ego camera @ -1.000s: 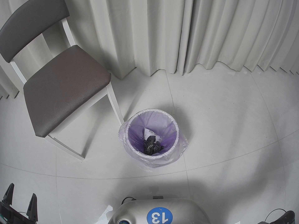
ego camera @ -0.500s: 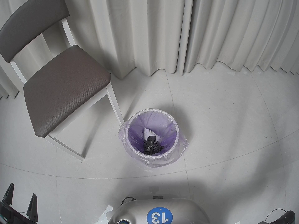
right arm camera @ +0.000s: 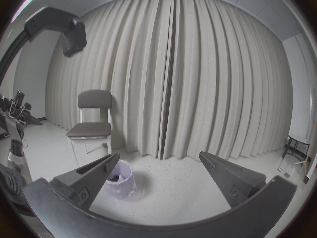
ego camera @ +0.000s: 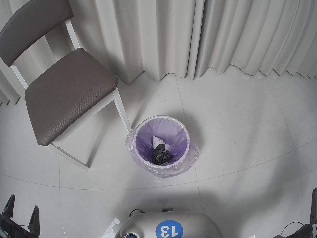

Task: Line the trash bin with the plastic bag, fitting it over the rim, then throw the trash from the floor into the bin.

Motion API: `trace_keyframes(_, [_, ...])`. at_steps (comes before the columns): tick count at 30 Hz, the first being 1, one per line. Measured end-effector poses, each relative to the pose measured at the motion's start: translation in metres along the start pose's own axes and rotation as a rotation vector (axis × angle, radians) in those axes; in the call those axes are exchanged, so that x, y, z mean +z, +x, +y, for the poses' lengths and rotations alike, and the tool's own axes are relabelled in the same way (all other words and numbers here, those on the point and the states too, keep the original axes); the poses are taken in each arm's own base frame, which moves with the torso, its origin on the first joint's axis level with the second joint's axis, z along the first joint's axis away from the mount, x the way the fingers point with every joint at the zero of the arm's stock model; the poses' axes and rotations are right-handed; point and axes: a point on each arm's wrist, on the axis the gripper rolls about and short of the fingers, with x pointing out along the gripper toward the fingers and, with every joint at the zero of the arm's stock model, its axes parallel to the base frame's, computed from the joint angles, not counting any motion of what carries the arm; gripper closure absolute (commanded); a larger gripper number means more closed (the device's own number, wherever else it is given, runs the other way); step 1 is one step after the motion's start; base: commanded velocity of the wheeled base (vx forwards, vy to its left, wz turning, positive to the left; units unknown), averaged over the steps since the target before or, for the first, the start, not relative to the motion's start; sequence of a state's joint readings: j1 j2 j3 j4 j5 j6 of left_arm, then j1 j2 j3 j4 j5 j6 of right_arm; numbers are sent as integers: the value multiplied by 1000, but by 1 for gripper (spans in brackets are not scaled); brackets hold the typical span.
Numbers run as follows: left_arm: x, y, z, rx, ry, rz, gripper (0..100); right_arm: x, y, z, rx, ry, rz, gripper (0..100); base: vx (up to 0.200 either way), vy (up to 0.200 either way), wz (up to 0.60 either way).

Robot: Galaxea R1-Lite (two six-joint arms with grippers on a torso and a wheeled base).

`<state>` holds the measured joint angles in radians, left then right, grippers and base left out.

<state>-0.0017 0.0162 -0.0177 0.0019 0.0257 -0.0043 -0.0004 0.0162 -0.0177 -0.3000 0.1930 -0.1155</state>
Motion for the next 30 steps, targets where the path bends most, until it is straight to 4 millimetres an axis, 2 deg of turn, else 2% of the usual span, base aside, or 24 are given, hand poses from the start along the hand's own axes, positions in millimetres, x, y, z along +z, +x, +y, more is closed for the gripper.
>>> trace_keyframes(5, [0,0,0,0,0,0,0,-10,0,1,-5,28,97,0,0,0,0])
trace_keyframes(21, [0,0,0,0,0,0,0,-24,-3,3,-6,76,234,0,0,0,0])
trace_keyframes(30, [0,0,0,0,0,0,0,-29,-4,0,-149,153,290,0,0,0,0])
